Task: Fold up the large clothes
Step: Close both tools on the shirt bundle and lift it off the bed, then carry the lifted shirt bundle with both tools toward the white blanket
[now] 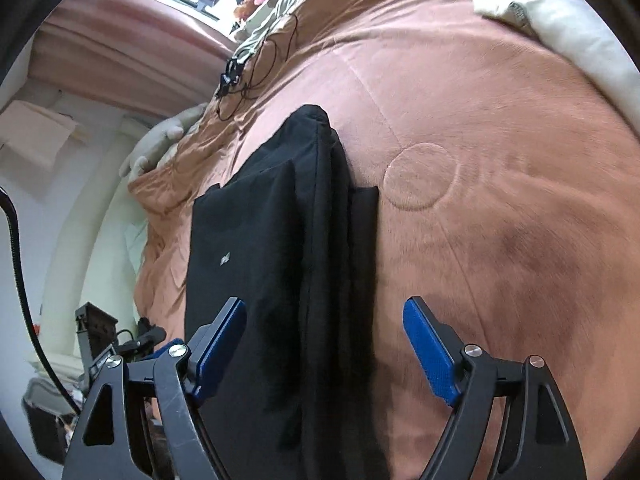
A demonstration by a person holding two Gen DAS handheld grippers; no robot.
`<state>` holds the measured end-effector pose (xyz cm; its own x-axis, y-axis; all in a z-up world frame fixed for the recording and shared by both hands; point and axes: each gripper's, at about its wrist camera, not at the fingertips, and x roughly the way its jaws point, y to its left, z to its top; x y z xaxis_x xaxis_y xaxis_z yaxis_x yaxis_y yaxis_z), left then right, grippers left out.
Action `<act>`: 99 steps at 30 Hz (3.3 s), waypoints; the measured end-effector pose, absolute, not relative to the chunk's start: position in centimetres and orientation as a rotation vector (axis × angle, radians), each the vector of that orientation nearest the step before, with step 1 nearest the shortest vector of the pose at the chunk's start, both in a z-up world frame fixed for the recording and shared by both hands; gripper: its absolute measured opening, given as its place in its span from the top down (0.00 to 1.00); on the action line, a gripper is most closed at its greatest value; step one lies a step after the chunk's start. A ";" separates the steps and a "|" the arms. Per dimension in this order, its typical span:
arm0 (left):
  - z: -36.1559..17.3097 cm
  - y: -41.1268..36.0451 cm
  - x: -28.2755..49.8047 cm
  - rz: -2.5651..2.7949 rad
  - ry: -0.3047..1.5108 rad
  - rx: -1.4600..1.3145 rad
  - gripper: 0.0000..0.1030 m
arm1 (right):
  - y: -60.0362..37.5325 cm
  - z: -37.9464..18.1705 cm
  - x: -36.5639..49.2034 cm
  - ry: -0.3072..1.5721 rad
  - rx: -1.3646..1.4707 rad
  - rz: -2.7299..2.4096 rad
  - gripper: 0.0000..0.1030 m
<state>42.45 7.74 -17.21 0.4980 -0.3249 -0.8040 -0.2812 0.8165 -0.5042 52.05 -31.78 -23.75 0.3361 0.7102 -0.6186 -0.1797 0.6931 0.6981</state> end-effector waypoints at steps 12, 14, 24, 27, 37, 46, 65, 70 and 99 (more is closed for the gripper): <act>-19.7 8.2 48.2 -0.078 1.072 -0.644 0.31 | -29.9 -26.4 56.7 1.133 0.654 0.749 0.21; -19.9 8.2 49.1 -0.085 1.067 -0.649 0.32 | -29.5 -26.6 57.3 1.133 0.665 0.773 0.21; -19.7 8.1 54.5 -0.100 1.060 -0.658 0.35 | -27.8 -26.4 59.0 1.142 0.622 0.796 0.28; -19.7 7.4 56.1 -0.088 1.081 -0.620 0.35 | -27.9 -26.6 59.3 1.147 0.621 0.793 0.34; -20.3 7.9 56.6 -0.082 1.104 -0.649 0.35 | -28.4 -27.0 59.8 1.160 0.641 0.780 0.43; -20.4 7.6 52.5 -0.100 1.079 -0.698 0.49 | -28.2 -27.4 60.4 1.158 0.713 0.811 0.71; -9.1 4.7 46.1 -0.129 0.892 -0.606 0.73 | -28.9 -16.6 53.0 0.944 0.612 0.830 0.86; -6.5 3.8 43.2 -0.146 0.833 -0.601 0.73 | -29.7 -14.2 50.2 0.888 0.596 0.849 0.86; 6.4 -9.3 33.3 -0.352 0.648 -0.534 0.74 | -42.6 -1.6 36.7 0.593 0.515 0.786 0.86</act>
